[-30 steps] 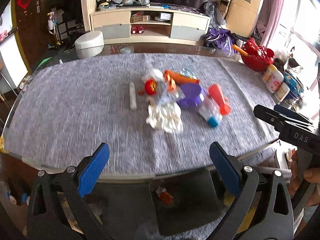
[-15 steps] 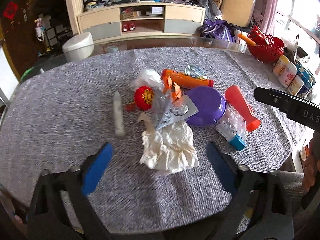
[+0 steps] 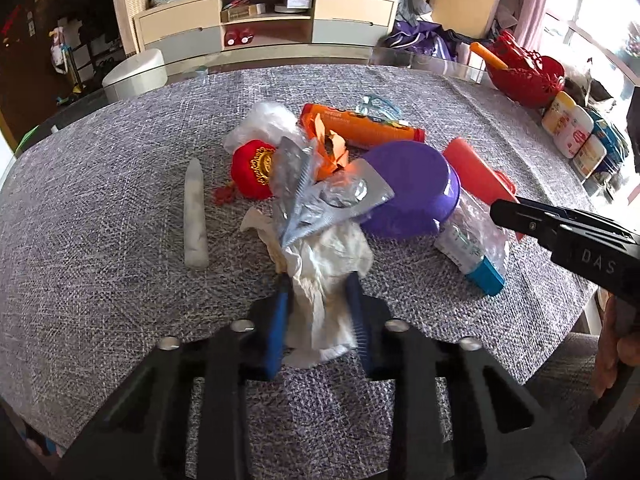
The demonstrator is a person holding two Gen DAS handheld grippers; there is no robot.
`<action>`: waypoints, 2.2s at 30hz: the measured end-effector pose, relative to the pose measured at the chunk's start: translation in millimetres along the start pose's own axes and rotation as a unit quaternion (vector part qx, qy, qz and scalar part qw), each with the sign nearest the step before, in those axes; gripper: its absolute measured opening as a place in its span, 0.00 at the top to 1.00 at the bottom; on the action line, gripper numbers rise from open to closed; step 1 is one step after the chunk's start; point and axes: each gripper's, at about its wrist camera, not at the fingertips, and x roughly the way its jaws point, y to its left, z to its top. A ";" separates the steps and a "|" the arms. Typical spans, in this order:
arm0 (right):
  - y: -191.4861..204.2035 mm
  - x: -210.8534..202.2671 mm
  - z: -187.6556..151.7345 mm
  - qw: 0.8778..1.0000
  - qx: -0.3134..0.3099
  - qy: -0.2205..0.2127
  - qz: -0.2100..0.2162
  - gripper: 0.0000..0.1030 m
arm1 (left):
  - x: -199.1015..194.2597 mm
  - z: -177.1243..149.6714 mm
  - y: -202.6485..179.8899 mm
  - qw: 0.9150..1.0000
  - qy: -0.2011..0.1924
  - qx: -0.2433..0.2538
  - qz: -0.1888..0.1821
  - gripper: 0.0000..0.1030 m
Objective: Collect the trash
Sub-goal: 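Grasp the white tissue with the left tool while the right tool grasps the pink cup, then lower the tissue and pink cup into the bin and release both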
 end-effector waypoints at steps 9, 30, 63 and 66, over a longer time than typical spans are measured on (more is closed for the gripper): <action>5.9 -19.7 -4.8 1.000 -0.016 -0.020 0.009 0.72 | -12.4 -11.5 -4.8 1.000 -0.004 0.010 -0.012 0.95; 34.8 -113.2 -61.0 0.996 -0.045 -0.070 0.023 0.72 | -112.0 -78.8 -24.2 0.998 -0.036 0.006 -0.044 0.95; 35.9 -22.8 -190.2 0.993 -0.010 0.114 0.036 0.71 | -36.6 -193.0 -48.7 0.993 0.096 -0.013 -0.066 0.80; 32.7 -20.0 -188.9 0.993 -0.006 0.114 0.030 0.52 | -35.1 -192.9 -47.4 0.994 0.096 -0.010 -0.056 0.66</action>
